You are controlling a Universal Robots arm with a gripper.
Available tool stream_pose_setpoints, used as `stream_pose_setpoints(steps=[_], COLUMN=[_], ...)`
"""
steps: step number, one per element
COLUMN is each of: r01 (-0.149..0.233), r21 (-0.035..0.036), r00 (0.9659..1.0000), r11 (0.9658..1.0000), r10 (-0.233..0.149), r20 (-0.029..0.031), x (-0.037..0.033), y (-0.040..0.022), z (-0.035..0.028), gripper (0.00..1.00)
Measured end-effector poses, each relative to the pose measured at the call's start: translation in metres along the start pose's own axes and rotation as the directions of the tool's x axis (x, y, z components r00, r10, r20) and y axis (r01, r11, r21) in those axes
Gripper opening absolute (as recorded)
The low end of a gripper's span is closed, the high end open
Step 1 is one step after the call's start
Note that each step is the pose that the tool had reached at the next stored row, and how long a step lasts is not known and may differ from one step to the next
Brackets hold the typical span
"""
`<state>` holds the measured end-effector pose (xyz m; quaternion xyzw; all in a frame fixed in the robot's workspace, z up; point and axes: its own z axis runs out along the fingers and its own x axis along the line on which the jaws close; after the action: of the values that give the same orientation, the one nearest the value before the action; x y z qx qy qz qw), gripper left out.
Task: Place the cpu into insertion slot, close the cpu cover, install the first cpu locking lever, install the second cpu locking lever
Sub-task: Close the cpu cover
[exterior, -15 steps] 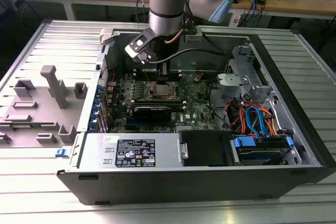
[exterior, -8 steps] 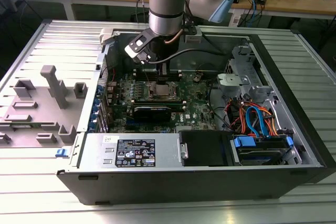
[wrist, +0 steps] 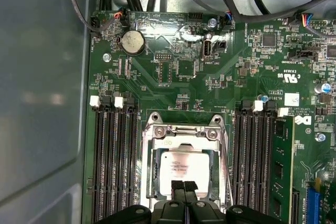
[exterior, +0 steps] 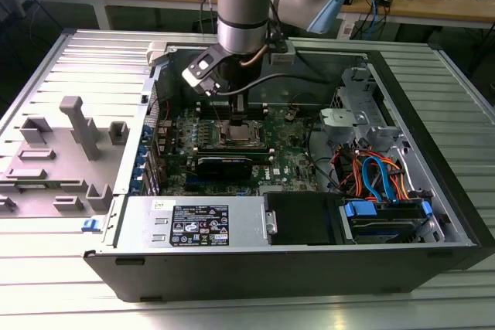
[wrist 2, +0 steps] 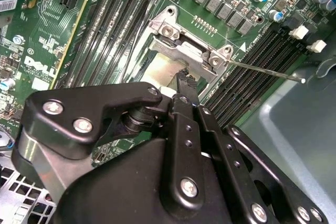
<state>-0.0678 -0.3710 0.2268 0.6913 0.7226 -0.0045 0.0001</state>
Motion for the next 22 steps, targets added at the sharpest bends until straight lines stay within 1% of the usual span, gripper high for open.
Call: stream_pose_setpoints(steps=[3,4,8,11,12,14,16,19,22], r01=[0.0,0.0,0.0,0.0,0.0,0.0,0.0,0.0,0.0], r21=[0.0001,0.0001,0.0,0.0,0.0001,0.0,0.0,0.0001,-0.0001], r00=[1.0,1.0,1.0,1.0,1.0,1.0,1.0,1.0,1.0], r11=[1.0,1.0,1.0,1.0,1.0,1.0,1.0,1.0,1.0], r10=[0.0,0.0,0.0,0.0,0.0,0.0,0.0,0.0,0.0], r20=[0.0001,0.0001,-0.0001,-0.0001,0.0,-0.0002,-0.0001,0.0,-0.0002], x=[0.0,0.0001,0.0002,0.0005,0.0005,0.0006,0.0005,0.0006,0.0006], y=[-0.001,-0.0016,-0.0042,-0.0088,-0.0093,-0.0102,-0.0104,-0.0106,-0.0106], z=[0.002,0.0039,0.0076,0.0122,0.0134,0.0176,0.0195,0.0197,0.0145], gripper=[0.11,0.11,0.11,0.11,0.11,0.11,0.11,0.11,0.11])
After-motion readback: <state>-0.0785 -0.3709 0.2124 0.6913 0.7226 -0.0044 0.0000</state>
